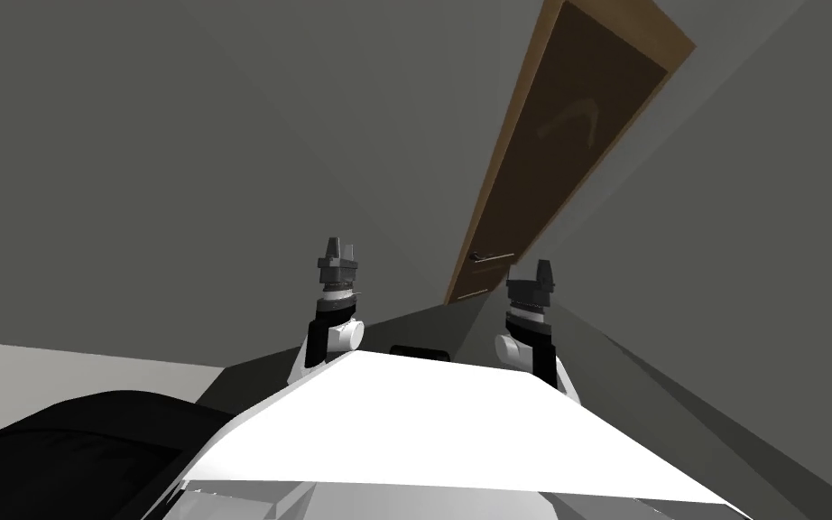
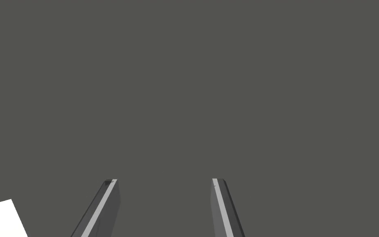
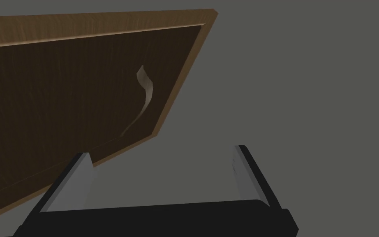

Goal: Pull the door open

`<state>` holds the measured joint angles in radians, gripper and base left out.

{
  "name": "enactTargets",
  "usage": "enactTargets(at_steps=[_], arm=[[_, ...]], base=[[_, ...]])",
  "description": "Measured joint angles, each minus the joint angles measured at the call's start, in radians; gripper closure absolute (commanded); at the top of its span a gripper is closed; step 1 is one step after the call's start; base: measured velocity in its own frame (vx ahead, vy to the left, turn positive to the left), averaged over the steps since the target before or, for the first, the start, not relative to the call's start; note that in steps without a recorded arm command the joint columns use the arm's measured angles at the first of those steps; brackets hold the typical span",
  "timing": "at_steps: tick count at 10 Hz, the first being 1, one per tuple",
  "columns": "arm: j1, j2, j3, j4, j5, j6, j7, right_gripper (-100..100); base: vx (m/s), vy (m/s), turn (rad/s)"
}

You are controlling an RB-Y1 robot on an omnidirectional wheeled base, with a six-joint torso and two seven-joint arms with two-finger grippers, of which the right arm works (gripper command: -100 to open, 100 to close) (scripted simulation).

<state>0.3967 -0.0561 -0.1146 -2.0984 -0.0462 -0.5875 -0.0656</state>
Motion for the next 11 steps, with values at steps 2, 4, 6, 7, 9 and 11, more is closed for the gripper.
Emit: enactTargets(at_steps=[2, 4, 6, 7, 9, 11], arm=[[-0.011, -0.008, -0.022, 0.041, 0.003, 0.006, -0.005, -100], [-0.009, -0.017, -0.043, 0.091, 0.005, -0.009, -0.012, -100], [-0.023, -0.028, -0.069, 0.139, 0.007, -0.006, -0.019, -100], [-0.029, -0.031, -0.08, 0.163, 0.009, -0.005, -0.022, -100], [-0.046, -0.035, -0.1, 0.22, 0.015, -0.005, -0.023, -100], [-0.05, -0.045, -0.127, 0.267, 0.017, -0.008, -0.03, -100]], base=[[0.022, -0.107, 0.21], [0.014, -0.096, 0.225], [0.01, -0.118, 0.193], [0.008, -0.108, 0.208], [-0.005, -0.108, 0.201], [-0.001, -0.106, 0.206]])
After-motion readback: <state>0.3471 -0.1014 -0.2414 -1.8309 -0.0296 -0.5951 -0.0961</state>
